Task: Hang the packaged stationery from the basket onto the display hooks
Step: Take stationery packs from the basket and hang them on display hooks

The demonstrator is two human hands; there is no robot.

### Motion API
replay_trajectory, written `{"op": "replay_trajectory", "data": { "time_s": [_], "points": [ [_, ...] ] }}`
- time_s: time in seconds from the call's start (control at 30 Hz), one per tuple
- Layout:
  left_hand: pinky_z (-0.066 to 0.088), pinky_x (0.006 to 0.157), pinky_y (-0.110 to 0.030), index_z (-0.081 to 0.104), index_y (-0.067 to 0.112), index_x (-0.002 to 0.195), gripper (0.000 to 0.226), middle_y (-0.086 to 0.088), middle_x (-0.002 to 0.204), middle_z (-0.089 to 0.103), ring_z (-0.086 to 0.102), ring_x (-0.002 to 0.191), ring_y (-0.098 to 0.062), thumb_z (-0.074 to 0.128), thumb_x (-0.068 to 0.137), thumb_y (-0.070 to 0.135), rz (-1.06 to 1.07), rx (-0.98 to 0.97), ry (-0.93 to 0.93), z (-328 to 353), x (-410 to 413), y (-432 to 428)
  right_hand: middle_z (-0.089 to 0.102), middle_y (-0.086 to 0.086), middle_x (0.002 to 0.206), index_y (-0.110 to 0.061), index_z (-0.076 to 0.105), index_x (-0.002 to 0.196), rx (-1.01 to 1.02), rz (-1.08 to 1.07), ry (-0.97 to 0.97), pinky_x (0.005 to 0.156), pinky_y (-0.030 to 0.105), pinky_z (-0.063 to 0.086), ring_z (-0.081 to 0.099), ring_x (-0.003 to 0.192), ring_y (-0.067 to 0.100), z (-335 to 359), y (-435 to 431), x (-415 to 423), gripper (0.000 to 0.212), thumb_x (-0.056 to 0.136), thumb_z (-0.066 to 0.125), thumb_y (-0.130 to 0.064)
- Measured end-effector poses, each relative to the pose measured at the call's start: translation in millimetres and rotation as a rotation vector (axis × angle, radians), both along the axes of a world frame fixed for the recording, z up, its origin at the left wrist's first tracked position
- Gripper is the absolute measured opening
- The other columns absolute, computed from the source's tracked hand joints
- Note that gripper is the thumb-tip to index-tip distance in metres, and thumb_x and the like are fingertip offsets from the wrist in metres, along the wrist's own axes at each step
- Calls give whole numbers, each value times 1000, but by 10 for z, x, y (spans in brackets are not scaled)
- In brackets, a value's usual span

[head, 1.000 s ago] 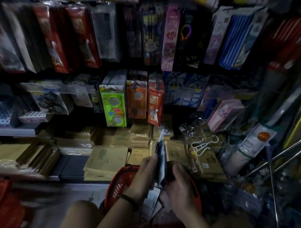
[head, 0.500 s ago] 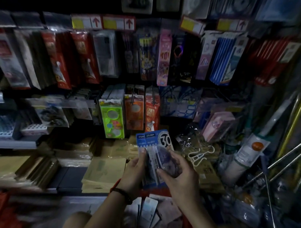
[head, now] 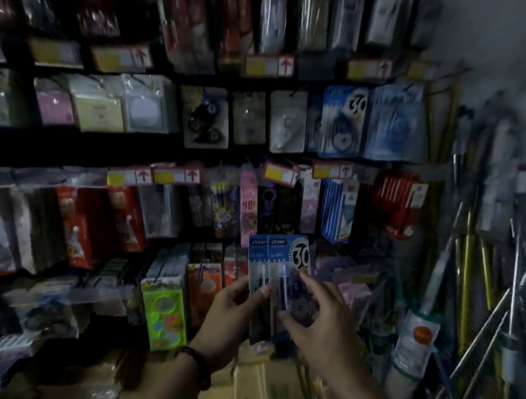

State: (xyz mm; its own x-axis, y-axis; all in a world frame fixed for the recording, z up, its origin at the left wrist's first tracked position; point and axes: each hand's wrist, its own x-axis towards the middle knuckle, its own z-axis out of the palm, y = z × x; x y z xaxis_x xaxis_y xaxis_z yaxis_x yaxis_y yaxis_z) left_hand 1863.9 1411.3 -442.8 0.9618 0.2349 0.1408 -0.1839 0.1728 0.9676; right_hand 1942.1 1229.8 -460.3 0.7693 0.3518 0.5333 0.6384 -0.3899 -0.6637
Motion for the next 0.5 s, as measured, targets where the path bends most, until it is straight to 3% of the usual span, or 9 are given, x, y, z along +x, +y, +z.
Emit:
{"op": "replay_trajectory", "data": {
  "time_s": [0.1, 0.23, 0.37, 0.5],
  "points": [
    [61, 100, -52, 78, 30, 122, 27, -7, 128, 78, 74, 121, -29, 66, 99, 33, 85, 105, -101, 339, 229, -19, 40, -30, 133, -54, 37, 154, 16, -12, -65, 101, 11, 43, 46, 116, -10, 380, -113, 224, 78, 88, 79, -54],
    [65, 83, -30, 80, 29, 112, 18, 4, 112, 83, 79, 107, -18, 68, 99, 33, 249, 294, -238, 779, 538, 93, 46, -27, 126, -44, 46, 154, 79, -149, -214, 87, 5, 40, 52, 110, -6, 928, -279, 638, 74, 88, 78, -51],
    [65, 84, -42, 76, 22, 113, 12, 2, 108, 83, 80, 102, -19, 67, 104, 20, 356, 409, -290, 1170, 831, 262, 49, -19, 117, -33, 54, 151, 112, -236, -330, 87, 4, 36, 55, 107, 3, 1480, -402, 1120, 68, 89, 79, -44],
    [67, 81, -34, 75, 18, 114, 12, 2, 107, 83, 81, 99, -18, 68, 104, 18, 341, 454, -318, 1594, 1082, 320, 52, -12, 113, -31, 55, 151, 81, -307, -386, 85, 12, 38, 51, 99, 4, 1964, -402, 1576, 66, 90, 79, -44]
  ]
}}
